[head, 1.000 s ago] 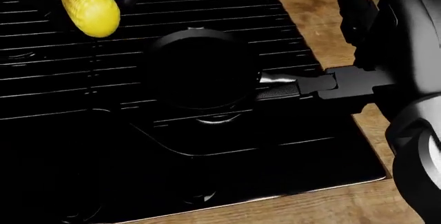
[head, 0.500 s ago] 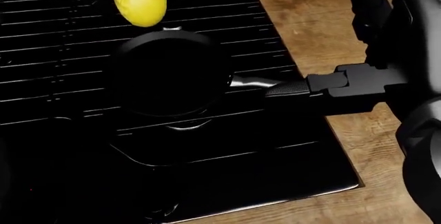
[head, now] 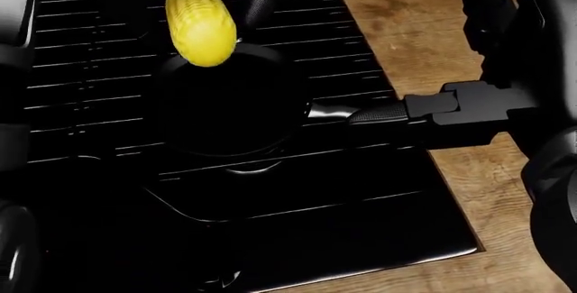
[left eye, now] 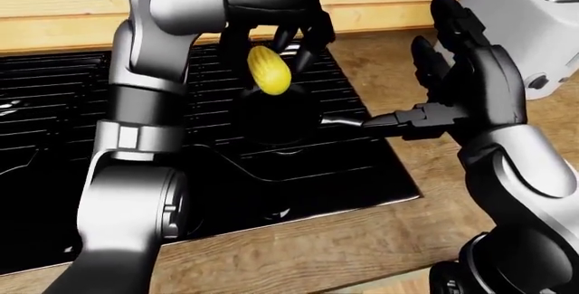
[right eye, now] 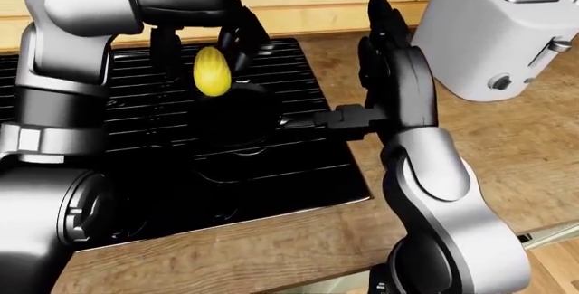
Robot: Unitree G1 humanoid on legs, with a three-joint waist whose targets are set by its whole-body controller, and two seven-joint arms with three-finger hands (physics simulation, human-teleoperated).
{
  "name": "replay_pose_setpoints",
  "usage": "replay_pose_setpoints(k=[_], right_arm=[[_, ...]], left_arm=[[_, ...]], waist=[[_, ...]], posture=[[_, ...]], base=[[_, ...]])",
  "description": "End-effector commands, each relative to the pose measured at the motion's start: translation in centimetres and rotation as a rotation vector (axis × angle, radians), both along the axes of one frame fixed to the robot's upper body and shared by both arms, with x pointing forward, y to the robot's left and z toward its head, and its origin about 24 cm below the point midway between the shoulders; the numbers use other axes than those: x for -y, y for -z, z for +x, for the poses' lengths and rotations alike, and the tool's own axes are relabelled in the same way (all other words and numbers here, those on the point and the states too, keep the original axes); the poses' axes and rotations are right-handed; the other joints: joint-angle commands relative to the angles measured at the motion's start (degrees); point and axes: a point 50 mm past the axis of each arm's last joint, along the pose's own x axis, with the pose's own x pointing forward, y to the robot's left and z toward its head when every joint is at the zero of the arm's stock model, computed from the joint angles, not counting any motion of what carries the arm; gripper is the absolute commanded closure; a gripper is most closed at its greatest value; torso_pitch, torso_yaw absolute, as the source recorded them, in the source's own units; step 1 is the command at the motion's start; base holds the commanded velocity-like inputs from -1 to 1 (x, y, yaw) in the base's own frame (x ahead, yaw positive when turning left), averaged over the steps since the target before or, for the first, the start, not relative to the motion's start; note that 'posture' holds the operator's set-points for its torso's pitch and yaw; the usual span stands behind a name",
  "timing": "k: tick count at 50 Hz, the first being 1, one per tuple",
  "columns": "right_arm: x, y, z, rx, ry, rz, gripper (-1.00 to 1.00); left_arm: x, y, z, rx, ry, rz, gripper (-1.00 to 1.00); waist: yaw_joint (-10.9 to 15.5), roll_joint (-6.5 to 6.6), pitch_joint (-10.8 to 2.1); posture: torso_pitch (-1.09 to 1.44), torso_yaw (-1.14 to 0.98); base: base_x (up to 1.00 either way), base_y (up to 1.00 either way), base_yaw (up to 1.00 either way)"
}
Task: Pick the corn from the plate and place it in the pan.
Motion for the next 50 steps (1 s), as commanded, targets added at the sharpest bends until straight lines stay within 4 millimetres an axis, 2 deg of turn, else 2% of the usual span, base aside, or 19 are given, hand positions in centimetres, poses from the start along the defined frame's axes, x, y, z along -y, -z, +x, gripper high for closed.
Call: replay_pose_setpoints(k=[1,27,50], right_arm=[[0.0,-1.1,-0.4,0.072,0.004,0.001,-1.0],[0.2,-1.2,-0.5,0.075,0.007,0.003,-1.0],[0.3,-1.2,-0.5,0.074,0.007,0.002,-1.0]], left_arm=[[0.0,-1.7,-0.9,0.069,0.02,-0.04,0.94],[0.2,1.3,-0.2,0.024,0.031,-0.037,0.94],[0.4,2.5,-0.1,0.011,0.035,-0.027,0.93]], waist=[[0.0,-0.07,-1.6],[0.0,-0.11,-1.81],[0.0,-0.09,-1.96]], posture=[[0.0,0.0],[0.0,0.0],[0.0,0.0]], base=[[0.0,0.0,0.0],[0.0,0.0,0.0],[0.0,0.0,0.0]])
